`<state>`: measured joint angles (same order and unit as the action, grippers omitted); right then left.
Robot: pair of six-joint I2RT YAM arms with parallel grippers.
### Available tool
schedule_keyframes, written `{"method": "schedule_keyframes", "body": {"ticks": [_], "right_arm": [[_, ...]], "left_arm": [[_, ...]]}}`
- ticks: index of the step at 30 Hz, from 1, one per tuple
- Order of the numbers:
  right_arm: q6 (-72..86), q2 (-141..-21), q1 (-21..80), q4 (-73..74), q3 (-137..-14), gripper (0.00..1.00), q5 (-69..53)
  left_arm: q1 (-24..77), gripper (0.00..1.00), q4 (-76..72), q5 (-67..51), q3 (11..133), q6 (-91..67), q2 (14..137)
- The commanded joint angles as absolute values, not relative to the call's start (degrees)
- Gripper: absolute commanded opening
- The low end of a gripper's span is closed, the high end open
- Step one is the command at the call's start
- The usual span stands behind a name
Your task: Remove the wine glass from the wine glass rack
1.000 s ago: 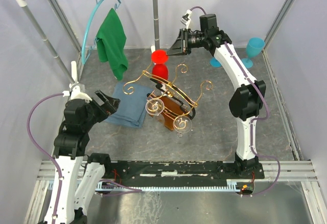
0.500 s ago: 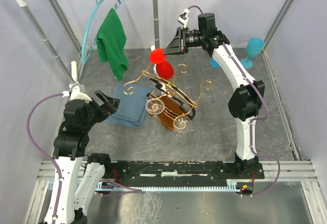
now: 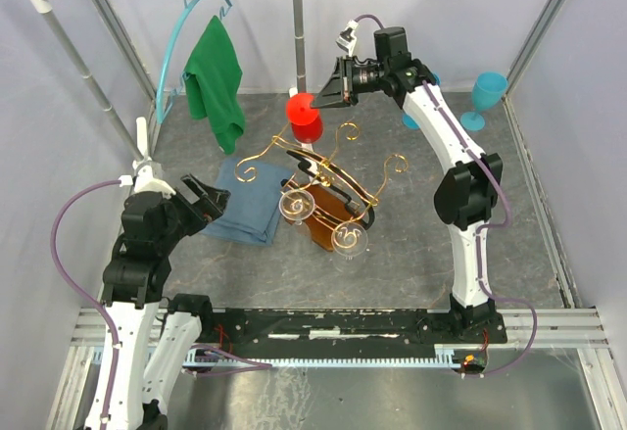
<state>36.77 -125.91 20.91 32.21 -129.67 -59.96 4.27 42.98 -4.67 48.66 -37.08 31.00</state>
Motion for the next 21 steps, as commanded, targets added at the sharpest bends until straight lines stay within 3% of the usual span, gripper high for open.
{"method": "schedule_keyframes", "body": {"ticks": [1, 11, 16, 21], "right_arm": [[39.0, -125.7, 20.7, 29.4, -132.6, 0.02, -58.6], [43.4, -123.5, 16.9, 25.4, -130.3, 0.01, -57.3], [52.6, -124.3, 16.9, 13.4, -127.7, 0.01, -59.5], [54.7, -125.9, 18.7, 11.3, -130.3, 0.01, -61.2]], "left_arm": [[4.3, 0.99, 41.8, -4.9, 49.1, -36.3, 30.4], [4.3, 0.99, 43.1, -3.6, 49.7, -35.5, 30.2], [4.3, 0.99, 42.4, -4.1, 49.1, -35.9, 30.1], [4.3, 0.99, 42.4, -4.0, 49.1, -35.8, 30.0]]}}
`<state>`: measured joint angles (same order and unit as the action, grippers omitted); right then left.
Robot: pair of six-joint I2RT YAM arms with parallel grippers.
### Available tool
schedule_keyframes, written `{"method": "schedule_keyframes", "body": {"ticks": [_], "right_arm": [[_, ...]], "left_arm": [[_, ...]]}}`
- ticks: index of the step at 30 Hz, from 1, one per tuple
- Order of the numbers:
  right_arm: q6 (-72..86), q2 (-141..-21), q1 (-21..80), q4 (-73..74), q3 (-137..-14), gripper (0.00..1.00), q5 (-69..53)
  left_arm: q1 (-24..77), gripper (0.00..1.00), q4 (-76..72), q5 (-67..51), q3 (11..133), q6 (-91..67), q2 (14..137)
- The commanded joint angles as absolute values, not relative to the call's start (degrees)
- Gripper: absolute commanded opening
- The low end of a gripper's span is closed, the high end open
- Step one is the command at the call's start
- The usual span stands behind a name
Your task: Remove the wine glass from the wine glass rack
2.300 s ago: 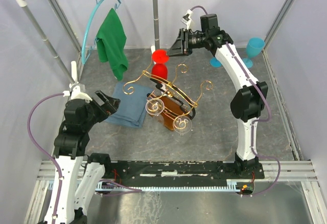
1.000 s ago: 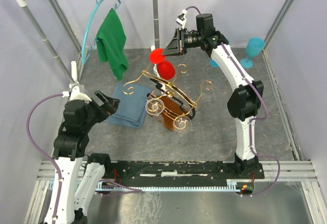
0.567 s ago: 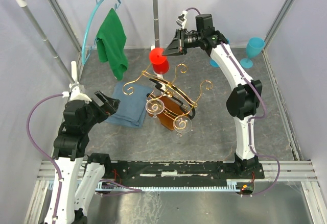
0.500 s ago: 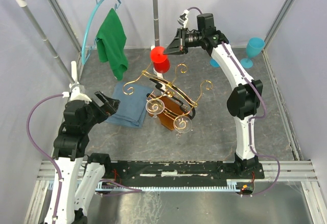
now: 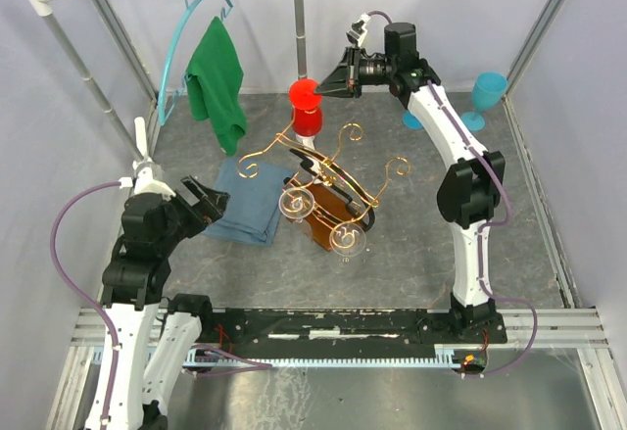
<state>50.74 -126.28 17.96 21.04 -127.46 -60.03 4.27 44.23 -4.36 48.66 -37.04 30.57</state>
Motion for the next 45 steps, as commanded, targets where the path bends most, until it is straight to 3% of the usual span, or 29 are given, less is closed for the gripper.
{"method": "schedule_keyframes", "body": {"ticks": [1, 11, 17, 30, 36, 39, 45], "right_arm": [[55.0, -126.2, 19.2, 11.1, -130.9, 0.01, -61.7], [51.6, -118.0, 21.2, 11.0, -119.0, 0.01, -63.2], [42.2, -111.6, 21.1, 20.9, -113.9, 0.01, -61.9], [27.1, -106.1, 12.2, 42.3, -115.9, 0.01, -52.9], [25.5, -108.0, 5.9, 45.0, -119.3, 0.01, -49.5], [21.6, -109.7, 3.7, 51.3, -123.5, 0.01, -40.5], [10.2, -110.3, 3.2, 64.6, -129.6, 0.01, 0.7]], "left_arm": [[4.3, 0.99, 42.4, -4.0, 49.1, -35.8, 30.0], [4.3, 0.99, 42.6, -3.8, 48.7, -35.4, 29.8], [4.3, 0.99, 42.3, -4.0, 48.6, -35.5, 29.9], [4.3, 0.99, 42.8, -4.0, 49.1, -35.1, 30.2], [4.3, 0.99, 42.7, -4.3, 49.4, -35.0, 30.4], [4.3, 0.99, 42.9, -4.1, 49.6, -34.8, 30.3], [4.3, 0.99, 42.8, -4.0, 49.2, -34.7, 30.1]]}}
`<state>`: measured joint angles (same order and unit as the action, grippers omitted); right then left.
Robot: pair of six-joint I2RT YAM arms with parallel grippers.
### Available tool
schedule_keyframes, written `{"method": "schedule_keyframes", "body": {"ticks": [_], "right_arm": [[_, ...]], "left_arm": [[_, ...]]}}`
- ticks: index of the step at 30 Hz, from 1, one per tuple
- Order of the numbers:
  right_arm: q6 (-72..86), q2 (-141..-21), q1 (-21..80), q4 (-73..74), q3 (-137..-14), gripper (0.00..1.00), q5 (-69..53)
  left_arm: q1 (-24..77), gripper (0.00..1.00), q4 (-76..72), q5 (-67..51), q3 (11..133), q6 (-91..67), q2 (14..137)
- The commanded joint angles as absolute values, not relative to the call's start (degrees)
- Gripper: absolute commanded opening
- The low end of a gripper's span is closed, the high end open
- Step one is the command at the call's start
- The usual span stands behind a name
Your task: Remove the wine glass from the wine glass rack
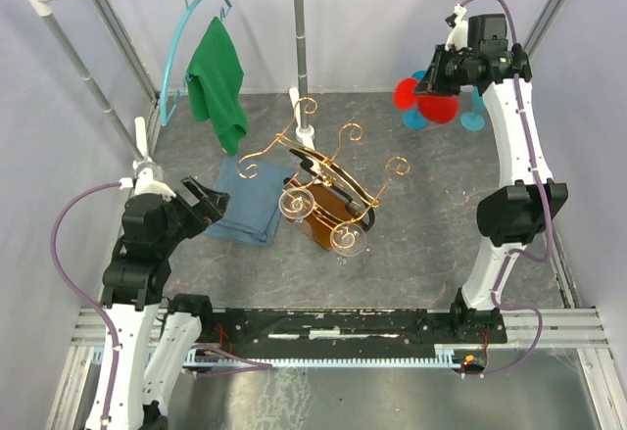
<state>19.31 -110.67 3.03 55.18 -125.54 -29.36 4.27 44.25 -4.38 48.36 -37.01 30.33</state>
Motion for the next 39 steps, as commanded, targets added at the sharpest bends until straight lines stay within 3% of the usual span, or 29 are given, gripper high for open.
{"method": "schedule_keyframes", "body": {"ticks": [1, 6, 16, 19, 21, 29, 39], "right_arm": [[8.9, -109.7, 3.5, 65.7, -129.1, 0.01, 8.1], [0.3, -105.8, 4.3, 61.7, -118.6, 0.01, 35.0], [-5.4, -108.9, 5.3, 52.4, -101.5, 0.01, 66.0], [-10.4, -111.9, 6.7, 43.2, -94.4, 0.01, 75.9], [-14.8, -113.8, 7.2, 35.1, -91.1, 0.01, 78.3], [-15.5, -121.9, 7.1, 28.2, -89.1, 0.01, 78.9], [-32.5, -130.9, 6.6, -1.2, -84.0, 0.01, 80.6]], "left_arm": [[4.3, 0.99, 42.4, -4.2, 48.9, -34.9, 30.1], [4.3, 0.99, 40.0, -6.7, 47.3, -36.1, 30.4], [4.3, 0.99, 39.8, -7.0, 46.5, -35.9, 30.2], [4.3, 0.99, 40.0, -6.7, 46.5, -35.6, 30.1], [4.4, 0.99, 40.1, -6.6, 46.2, -35.6, 30.1], [4.4, 0.99, 40.9, -6.1, 46.4, -34.9, 29.8], [4.6, 0.99, 41.2, -5.9, 46.8, -34.8, 29.7]]}}
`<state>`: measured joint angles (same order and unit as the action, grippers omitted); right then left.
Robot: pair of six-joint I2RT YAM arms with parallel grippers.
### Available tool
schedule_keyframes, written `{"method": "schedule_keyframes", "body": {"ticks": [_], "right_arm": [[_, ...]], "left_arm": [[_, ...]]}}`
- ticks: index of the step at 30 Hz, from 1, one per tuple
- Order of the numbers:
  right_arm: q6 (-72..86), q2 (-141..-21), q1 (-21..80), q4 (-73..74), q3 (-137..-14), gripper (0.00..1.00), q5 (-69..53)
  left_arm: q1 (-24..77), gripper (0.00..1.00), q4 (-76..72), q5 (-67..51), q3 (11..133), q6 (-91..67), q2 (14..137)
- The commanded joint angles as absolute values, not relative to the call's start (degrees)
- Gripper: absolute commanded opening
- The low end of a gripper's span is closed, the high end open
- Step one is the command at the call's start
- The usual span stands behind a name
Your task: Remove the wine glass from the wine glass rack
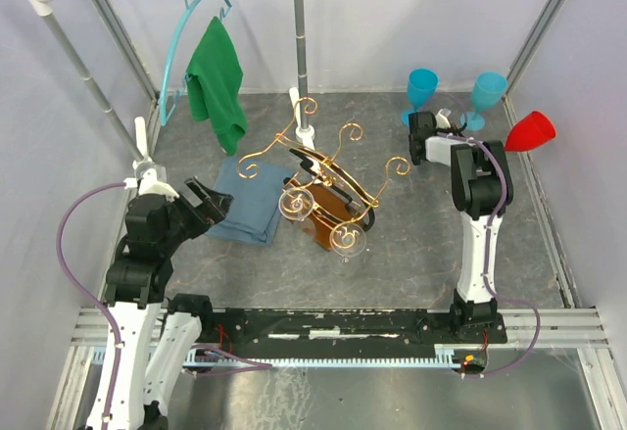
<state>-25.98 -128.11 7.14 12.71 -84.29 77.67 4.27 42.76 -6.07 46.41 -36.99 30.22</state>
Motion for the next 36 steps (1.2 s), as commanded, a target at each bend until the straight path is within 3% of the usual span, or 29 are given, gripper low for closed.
{"method": "schedule_keyframes", "body": {"ticks": [1, 9, 16, 36], "right_arm": [[-33.1, -131.9, 6.4, -2.2, -84.3, 0.01, 80.3], [-47.8, -138.0, 5.6, -23.8, -82.9, 0.01, 80.9], [-49.8, -140.5, 5.2, -25.7, -84.0, 0.01, 79.2], [-20.9, -137.6, 5.2, 12.6, -89.8, 0.01, 69.9]], "left_arm": [[4.6, 0.99, 41.3, -5.8, 47.0, -34.8, 29.7], [4.6, 0.99, 42.6, -4.9, 47.9, -34.2, 30.0], [4.6, 0.99, 43.0, -4.8, 48.6, -34.0, 30.4], [4.7, 0.99, 43.6, -4.2, 48.9, -33.0, 30.5]]}}
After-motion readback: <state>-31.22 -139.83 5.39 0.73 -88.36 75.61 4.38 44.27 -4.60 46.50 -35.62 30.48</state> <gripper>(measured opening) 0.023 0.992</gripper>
